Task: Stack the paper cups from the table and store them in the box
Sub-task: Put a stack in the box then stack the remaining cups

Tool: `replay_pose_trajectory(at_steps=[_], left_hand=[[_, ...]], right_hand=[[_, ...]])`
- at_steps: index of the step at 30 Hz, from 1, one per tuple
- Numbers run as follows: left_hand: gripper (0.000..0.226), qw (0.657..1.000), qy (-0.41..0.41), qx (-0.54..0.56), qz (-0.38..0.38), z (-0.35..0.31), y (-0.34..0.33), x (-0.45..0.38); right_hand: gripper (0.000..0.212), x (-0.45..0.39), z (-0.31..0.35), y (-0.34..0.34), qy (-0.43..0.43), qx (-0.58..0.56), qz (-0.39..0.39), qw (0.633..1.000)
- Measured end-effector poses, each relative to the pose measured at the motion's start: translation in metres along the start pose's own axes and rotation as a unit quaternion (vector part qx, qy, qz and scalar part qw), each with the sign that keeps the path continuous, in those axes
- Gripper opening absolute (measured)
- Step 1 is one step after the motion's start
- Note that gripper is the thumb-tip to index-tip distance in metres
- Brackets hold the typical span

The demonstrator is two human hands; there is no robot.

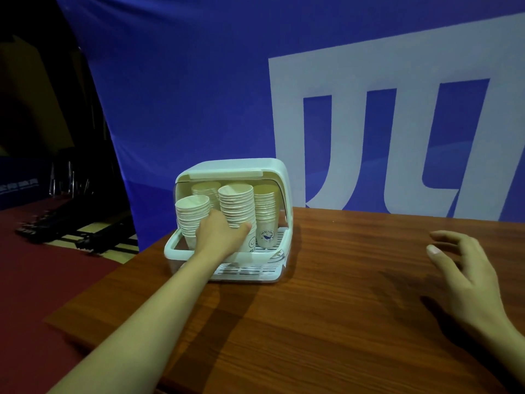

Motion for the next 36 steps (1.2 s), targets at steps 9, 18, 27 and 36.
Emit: replay_pose_trajectory(at_steps=[9, 18, 27, 36], left_hand=[[0.068, 0.994, -0.003, 0.011, -0.113, 0.030, 0.045, 0.022], [0.101, 0.994, 0.099, 0.017, -0.049, 0.090, 0.058, -0.013], [0.070, 0.996, 0.047, -0.072, 0.000, 0.079, 0.054, -0.032], [0.062, 0.991, 0.038, -0.107, 0.065, 0.081, 0.049, -0.037]], right_hand=[[0.017, 0.015, 0.003, -0.013, -0.063, 0.039, 0.026, 0.997], [0.018, 0.030, 0.134, -0.133, 0.112, 0.107, 0.075, 0.985], [0.058, -0.007, 0.156, -0.252, 0.028, 0.320, 0.230, 0.919], [0.069, 0.003, 0.153, -0.295, -0.012, 0.295, 0.250, 0.922]])
Point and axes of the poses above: each hand's wrist, its own x-axis away from the middle knuckle, its own y-axis out of the back of the hand, z = x × y, the point moved 6 cm from there along -x, towards the middle knuckle, and after that the axes turned 1 degree about y, right-handed, at the moved point
